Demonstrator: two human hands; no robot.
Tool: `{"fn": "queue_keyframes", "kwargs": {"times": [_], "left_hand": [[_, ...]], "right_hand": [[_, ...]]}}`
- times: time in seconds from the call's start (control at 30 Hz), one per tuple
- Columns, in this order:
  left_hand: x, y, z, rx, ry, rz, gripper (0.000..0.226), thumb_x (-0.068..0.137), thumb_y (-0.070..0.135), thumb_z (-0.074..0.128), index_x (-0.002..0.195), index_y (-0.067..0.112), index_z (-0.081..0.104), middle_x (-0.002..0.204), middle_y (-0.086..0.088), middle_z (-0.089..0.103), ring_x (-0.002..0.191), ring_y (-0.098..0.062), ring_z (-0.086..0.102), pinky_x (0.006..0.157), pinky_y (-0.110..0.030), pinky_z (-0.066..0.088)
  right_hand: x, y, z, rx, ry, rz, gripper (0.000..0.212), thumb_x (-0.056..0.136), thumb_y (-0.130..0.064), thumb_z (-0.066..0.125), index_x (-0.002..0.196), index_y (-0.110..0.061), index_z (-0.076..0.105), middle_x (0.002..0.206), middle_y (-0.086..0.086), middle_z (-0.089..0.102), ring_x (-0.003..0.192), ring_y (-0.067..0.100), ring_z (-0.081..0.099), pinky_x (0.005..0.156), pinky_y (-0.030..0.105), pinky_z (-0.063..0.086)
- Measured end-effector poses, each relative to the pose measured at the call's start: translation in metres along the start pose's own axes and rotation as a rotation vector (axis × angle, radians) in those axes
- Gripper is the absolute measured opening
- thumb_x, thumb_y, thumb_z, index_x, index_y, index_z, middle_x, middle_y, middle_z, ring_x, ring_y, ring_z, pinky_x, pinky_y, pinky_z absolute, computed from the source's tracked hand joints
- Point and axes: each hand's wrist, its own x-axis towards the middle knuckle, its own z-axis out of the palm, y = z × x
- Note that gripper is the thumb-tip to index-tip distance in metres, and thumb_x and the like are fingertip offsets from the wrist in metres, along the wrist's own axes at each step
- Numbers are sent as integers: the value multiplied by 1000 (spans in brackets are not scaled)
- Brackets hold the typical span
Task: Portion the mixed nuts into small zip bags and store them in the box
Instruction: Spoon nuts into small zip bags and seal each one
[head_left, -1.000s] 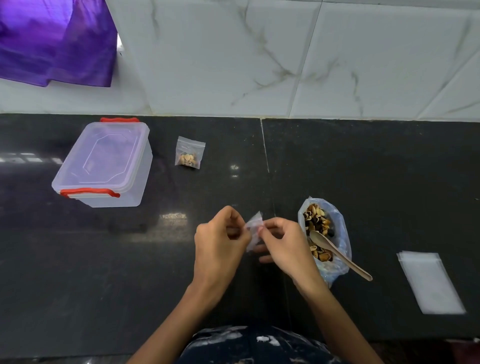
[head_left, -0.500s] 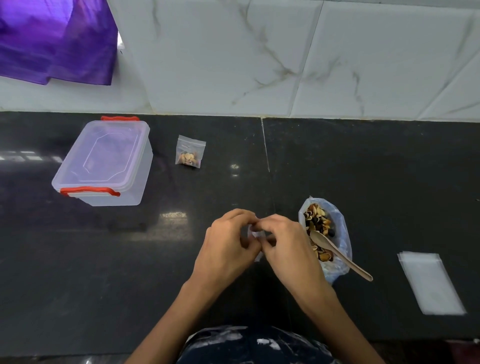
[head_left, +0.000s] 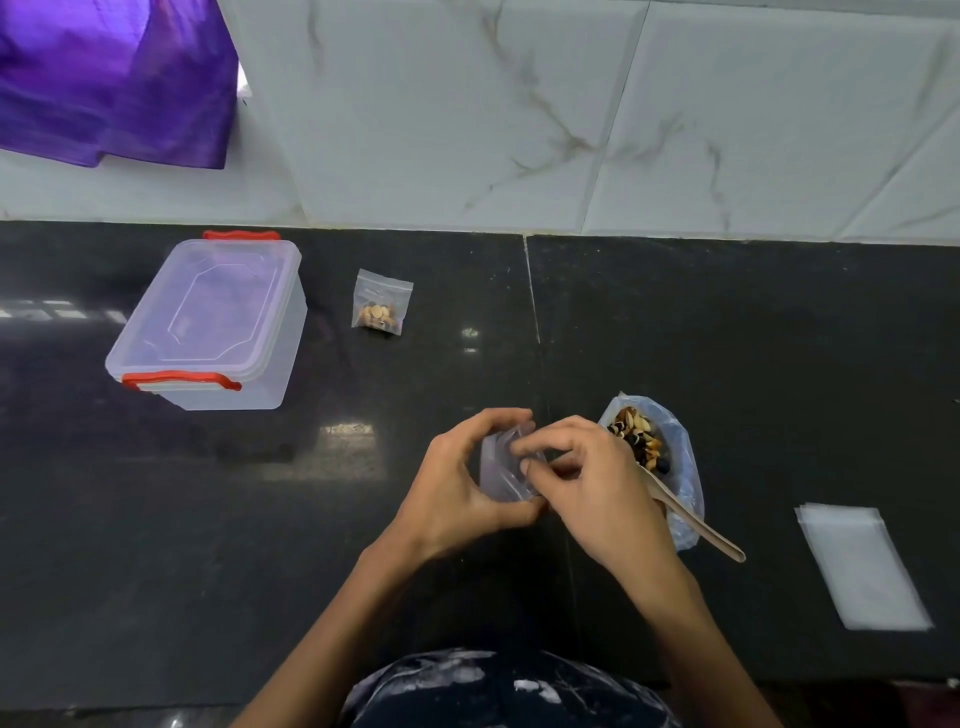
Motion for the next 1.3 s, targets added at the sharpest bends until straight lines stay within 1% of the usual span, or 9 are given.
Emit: {"fn": "queue_keyframes", "kwargs": {"times": [0.13,0.3,0.47,0.73,0.87,0.97,1.13,1.23,1.3], "left_hand": [[2,-4,4,-36,48,21,56,61,27,81,113,23,61,109,9,67,105,-7,63,91,-18,48],[7,-13,10,12,-53,55,85,58,17,90,132,15,48,124,7,59,117,-9,57,99,-21,44],[12,-13,18,-16,36,81,48,66,6,84,104,22,60,101,9,66,93,-8,65,78,-16,49],[10,-11,25,-46,74,123,58,61,9,87,109,25,57,103,8,65,96,-15,65,82,-24,50],[10,-10,27,-80,106,120,44,65,12,81,102,22,59,97,8,67,88,-12,66,75,-19,49],[10,-14,28,-84,131,96,33,68,18,80,97,13,63,92,5,67,85,-17,66,74,-23,51],[10,-17,34,-23,134,108,33,68,27,82,94,15,66,93,7,67,89,-13,65,77,-18,50],[15,-18,37,-1,136,126,34,67,31,80,94,16,67,94,8,67,91,-10,64,78,-13,48],[20,-17,39,-14,106,116,35,67,31,79,96,17,66,96,10,67,92,-8,64,79,-12,47]], "right_hand": [[-1,-2,-3,-54,46,-11,16,86,-12,66,96,-23,72,101,-14,60,84,0,62,74,20,55],[-2,-6,-3,-46,47,-27,16,86,-12,66,95,-24,73,100,-20,57,82,-3,61,71,12,52],[-3,-7,-7,-106,102,-8,16,86,-11,65,93,-23,73,98,-16,53,88,1,58,76,17,52],[-6,-12,-7,-243,115,-45,20,91,-14,58,103,-22,72,101,-16,43,89,-2,49,75,10,45],[-10,-16,-9,-165,88,-34,19,91,-18,59,99,-31,70,100,-20,45,87,-4,54,75,13,49],[-14,-13,-26,-48,127,18,22,89,-18,61,85,-40,65,98,-23,49,88,-12,53,69,5,45],[-22,30,-71,-203,320,296,15,91,-25,58,102,-34,62,110,-7,56,85,2,55,63,16,38],[-32,55,-86,-409,52,621,47,89,-42,58,133,-28,47,128,3,52,104,15,55,74,26,44],[-37,64,-86,-373,-68,750,62,87,-48,60,140,-26,37,130,4,53,112,18,55,83,31,46]]}}
